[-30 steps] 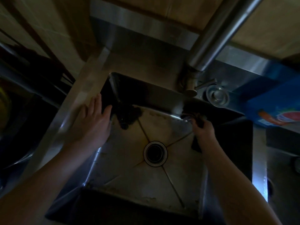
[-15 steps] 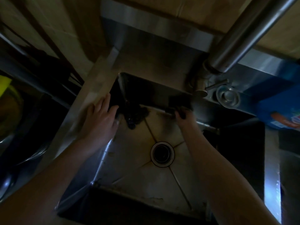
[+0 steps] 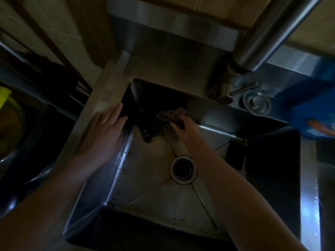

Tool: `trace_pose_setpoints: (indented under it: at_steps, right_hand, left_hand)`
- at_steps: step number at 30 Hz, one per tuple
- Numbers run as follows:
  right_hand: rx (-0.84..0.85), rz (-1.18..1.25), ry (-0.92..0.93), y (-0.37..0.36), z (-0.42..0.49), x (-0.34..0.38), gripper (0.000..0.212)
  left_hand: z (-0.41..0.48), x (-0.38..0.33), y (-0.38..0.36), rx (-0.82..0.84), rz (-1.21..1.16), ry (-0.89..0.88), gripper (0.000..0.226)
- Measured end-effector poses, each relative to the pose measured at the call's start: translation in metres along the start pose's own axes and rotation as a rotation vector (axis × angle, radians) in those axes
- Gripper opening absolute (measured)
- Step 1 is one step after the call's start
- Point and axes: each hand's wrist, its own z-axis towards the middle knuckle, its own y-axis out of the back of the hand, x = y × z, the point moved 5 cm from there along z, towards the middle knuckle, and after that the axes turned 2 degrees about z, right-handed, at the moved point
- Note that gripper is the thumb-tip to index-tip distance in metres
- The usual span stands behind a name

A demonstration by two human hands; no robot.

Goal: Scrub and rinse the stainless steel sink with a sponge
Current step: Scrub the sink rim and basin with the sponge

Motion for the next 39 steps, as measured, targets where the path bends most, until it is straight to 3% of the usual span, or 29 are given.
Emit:
trace_pose_setpoints:
  at_steps: [2, 4, 7, 9, 15, 22, 27, 31, 36, 39]
  right_hand:
    - [0.009, 0.032, -0.041, 0.008, 0.001, -0.021, 0.04]
    - [-0.086, 0.221, -0.169, 0.015, 0.004, -0.047, 0.039]
    - [-0.18, 0.125, -0.252, 0.028, 0.001, -0.074, 0.029]
    - [-0.208, 0.014, -0.202, 0.035, 0.001, -0.081, 0.025]
    - [-0.151, -0.161, -0.036, 0.004, 0.006, -0.069, 0.052]
    - [0.119, -0.603, 0.036, -0.057, 0.032, -0.06, 0.082]
    - [0.225, -0.885, 0.162, -0.063, 0.038, -0.06, 0.074]
    - [0.201, -1.004, 0.238, -0.058, 0.044, -0.057, 0.067]
    - [0.144, -1.06, 0.251, -0.052, 0.046, -0.058, 0.066]
    - [0.135, -1.029, 0.192, -0.045, 0.043, -0.066, 0.077]
  left_hand:
    - [0.001, -0.004, 0.0, -0.009, -0.007, 0.019, 0.05]
    - [0.001, -0.008, 0.0, -0.013, -0.005, 0.029, 0.051]
    - [0.0, -0.01, -0.001, -0.006, 0.003, 0.039, 0.054]
    - [0.0, -0.007, 0.0, -0.008, 0.013, 0.017, 0.054]
    - [-0.001, 0.003, -0.002, -0.017, 0.023, -0.019, 0.054]
    - [0.004, -0.006, -0.006, -0.026, 0.062, -0.011, 0.053]
    - [0.004, -0.001, -0.011, -0.041, 0.079, -0.031, 0.056]
    - [0.003, 0.0, -0.014, -0.065, 0.065, -0.043, 0.049]
    - [0.002, -0.005, -0.013, -0.071, 0.052, -0.011, 0.052]
    - [0.003, -0.007, -0.014, -0.055, 0.055, 0.011, 0.056]
